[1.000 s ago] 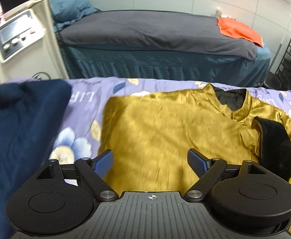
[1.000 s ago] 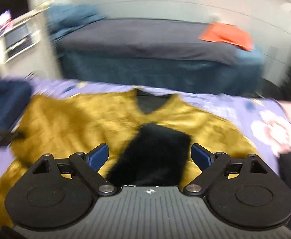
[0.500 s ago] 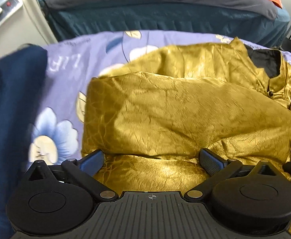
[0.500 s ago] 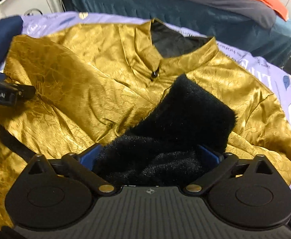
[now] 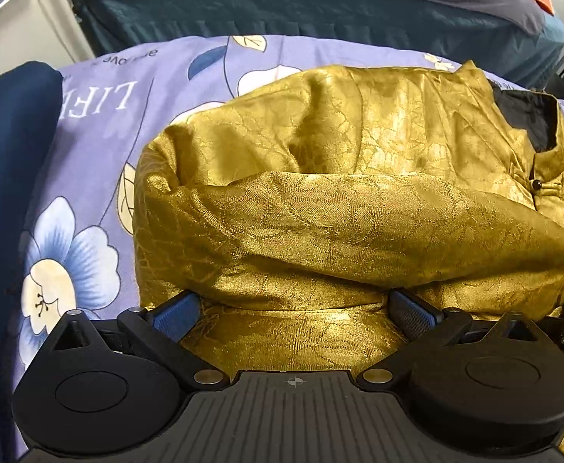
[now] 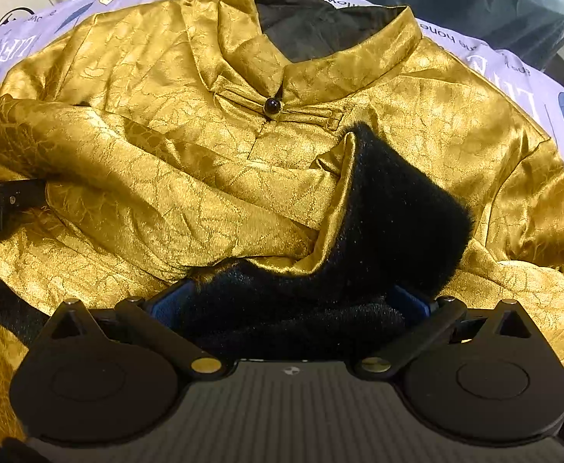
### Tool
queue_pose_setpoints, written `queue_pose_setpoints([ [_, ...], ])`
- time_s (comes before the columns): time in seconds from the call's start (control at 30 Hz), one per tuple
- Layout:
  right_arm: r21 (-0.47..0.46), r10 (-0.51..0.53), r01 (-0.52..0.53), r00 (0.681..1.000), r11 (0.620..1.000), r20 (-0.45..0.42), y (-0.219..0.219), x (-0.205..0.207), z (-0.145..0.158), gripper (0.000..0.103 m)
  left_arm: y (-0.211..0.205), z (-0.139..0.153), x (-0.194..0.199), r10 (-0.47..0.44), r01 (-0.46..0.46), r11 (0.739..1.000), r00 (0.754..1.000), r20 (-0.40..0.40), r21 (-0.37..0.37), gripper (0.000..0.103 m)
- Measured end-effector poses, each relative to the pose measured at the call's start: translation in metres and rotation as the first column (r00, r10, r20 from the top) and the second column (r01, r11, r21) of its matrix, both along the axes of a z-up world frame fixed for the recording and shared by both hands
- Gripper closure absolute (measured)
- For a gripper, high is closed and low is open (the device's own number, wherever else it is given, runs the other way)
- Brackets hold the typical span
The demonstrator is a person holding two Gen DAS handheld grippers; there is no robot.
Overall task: Fold large clothes
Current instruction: 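Fold the jacket side over the black pieces with the right tool, then open both tools and move them to the jacket hem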
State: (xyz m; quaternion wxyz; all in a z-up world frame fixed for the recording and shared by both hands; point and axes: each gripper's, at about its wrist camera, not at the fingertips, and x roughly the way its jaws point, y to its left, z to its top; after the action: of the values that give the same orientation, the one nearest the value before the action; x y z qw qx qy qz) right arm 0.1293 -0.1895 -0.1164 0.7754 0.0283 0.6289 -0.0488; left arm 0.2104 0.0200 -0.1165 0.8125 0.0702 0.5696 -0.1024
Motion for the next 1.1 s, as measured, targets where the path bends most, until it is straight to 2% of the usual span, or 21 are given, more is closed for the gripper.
queue_pose_setpoints([
  [0.37, -0.008, -0.026, 0.028, 0.99, 1.0, 0.141, 0.006, -0.018, 0.003, 0.0, 0.006, 0.012, -0.015, 0.0, 0.001, 1.0, 0.998, 0.069, -0.019, 0.0],
  [0.47, 0.003, -0.037, 0.037, 0.987, 0.999, 0.154, 0.003, -0.023, 0.016, 0.0, 0.007, 0.024, -0.025, 0.008, -0.007, 1.0, 0.994, 0.112, -0.005, 0.0],
  [0.6, -0.008, -0.025, 0.028, 0.959, 1.0, 0.281, 0.004, -0.038, 0.045, 0.001, 0.015, 0.044, -0.044, 0.029, -0.026, 0.999, 0.984, 0.176, -0.02, 0.0],
  [0.67, -0.002, -0.005, 0.005, 0.95, 1.0, 0.311, 0.004, -0.046, 0.058, 0.001, 0.023, 0.053, -0.055, 0.046, -0.038, 0.998, 0.98, 0.195, -0.048, 0.0],
  [0.8, 0.042, 0.008, -0.022, 0.948, 0.999, 0.319, 0.005, -0.071, 0.072, 0.001, 0.042, 0.063, -0.081, 0.054, -0.035, 0.995, 0.978, 0.201, -0.096, 0.0],
  [0.97, 0.085, 0.001, -0.027, 0.958, 0.996, 0.288, 0.003, -0.107, 0.078, 0.001, 0.07, 0.064, -0.118, 0.035, -0.019, 0.996, 0.982, 0.184, -0.091, 0.0],
  [1.1, 0.138, -0.031, -0.002, 0.97, 0.99, 0.24, -0.005, -0.137, 0.077, 0.006, 0.095, 0.064, -0.147, 0.011, 0.003, 0.996, 0.987, 0.161, -0.084, 0.0],
])
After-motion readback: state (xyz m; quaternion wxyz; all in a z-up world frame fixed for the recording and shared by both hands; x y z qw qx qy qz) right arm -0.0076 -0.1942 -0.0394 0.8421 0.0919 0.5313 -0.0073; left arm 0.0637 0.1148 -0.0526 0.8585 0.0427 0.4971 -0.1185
